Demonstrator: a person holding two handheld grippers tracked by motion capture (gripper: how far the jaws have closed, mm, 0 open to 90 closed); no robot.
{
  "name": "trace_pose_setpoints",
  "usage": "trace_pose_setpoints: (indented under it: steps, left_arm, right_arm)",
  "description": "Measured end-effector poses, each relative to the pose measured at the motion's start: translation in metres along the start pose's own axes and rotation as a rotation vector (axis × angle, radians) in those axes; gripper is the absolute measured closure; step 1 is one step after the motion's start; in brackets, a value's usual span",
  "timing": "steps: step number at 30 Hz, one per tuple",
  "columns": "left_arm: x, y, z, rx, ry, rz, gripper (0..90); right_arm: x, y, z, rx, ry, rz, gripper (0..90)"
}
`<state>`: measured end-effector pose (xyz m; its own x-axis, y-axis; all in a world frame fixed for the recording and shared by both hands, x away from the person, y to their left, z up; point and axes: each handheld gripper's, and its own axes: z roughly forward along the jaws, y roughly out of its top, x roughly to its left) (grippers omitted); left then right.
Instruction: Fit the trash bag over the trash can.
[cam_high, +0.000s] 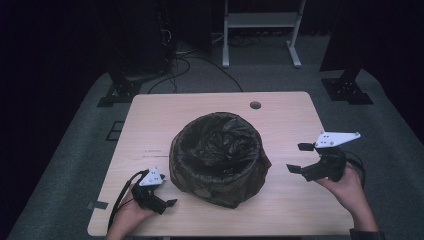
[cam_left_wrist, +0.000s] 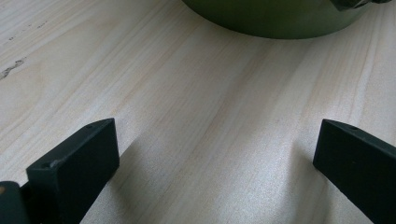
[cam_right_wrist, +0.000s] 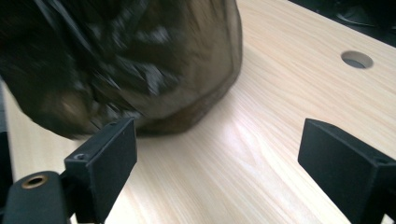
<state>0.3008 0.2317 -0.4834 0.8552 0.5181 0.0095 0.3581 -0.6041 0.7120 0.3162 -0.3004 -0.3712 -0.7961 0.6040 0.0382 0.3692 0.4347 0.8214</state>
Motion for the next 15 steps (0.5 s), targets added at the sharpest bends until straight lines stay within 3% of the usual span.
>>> trace_pose_setpoints:
  steps: [7,15]
  left_arm:
    - [0.000,0.000,0.000,-0.001,0.000,-0.001,0.0]
    - [0.000,0.000,0.000,-0.001,0.000,-0.001,0.0]
  right_arm:
    - [-0.006,-0.028,0.004,-0.029,-0.036,0.032,10.3]
    - [-0.013,-0.063,0.015,-0.004,-0.072,0.071,10.3]
